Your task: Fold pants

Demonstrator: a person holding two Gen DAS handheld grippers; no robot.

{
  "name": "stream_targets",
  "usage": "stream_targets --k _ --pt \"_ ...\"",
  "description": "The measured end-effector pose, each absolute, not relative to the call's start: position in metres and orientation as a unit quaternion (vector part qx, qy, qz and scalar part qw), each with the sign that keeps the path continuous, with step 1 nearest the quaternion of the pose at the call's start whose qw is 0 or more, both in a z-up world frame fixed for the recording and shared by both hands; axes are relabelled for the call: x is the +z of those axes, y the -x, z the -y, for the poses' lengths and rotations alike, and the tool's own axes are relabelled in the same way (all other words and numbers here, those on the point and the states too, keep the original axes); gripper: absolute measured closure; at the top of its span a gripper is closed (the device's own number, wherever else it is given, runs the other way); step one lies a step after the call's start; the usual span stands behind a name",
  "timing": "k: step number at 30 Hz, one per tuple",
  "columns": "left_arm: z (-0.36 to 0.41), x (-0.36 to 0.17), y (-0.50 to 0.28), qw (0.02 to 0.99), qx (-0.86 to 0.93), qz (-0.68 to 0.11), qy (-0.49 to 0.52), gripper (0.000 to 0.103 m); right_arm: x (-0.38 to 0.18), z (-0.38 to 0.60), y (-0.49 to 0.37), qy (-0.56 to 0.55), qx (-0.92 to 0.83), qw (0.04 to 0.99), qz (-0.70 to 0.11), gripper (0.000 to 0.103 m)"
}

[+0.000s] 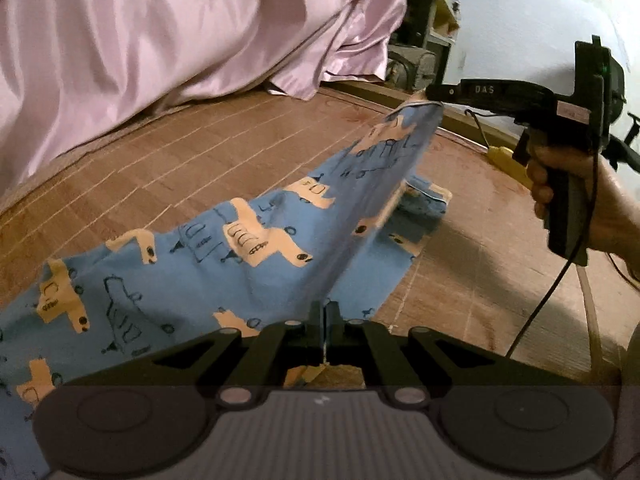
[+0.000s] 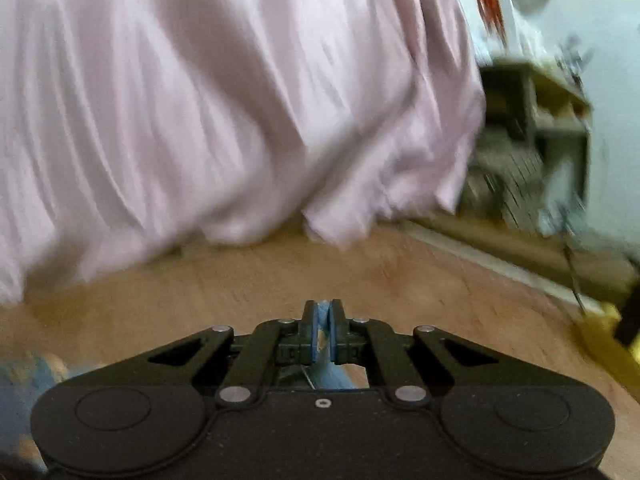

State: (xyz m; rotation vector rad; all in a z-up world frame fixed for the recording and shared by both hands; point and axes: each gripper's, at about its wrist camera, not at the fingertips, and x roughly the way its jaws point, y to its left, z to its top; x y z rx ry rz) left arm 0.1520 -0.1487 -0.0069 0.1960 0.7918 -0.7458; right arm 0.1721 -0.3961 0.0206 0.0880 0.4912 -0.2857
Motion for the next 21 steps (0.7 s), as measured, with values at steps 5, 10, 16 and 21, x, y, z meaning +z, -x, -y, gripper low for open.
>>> stream_targets --k 5,10,16,21 --pt "0.155 -0.019 -0.153 0.839 -0.358 -0.393 -0.114 0.103 -0.008 0.415 -0.176 -0.059 -0.178 0.922 -0.338 0.098" --pt "0.157 -0.027 -0.154 0.834 -0.357 -0.406 -0.113 0.102 -0.013 0.409 -0.185 -0.03 -0.174 0.922 -0.345 0.094" --pt "0.142 -0.023 -0.154 0.835 -0.349 -0.418 -0.085 0.089 -0.009 0.399 -0.182 0.014 -0.168 0.931 -0.325 0.046" --pt "0.093 -0.007 -0.15 0.867 -0.293 -0.403 -0.036 0.05 -0.01 0.388 -0.188 0.038 -0.14 0.935 -0.325 0.037"
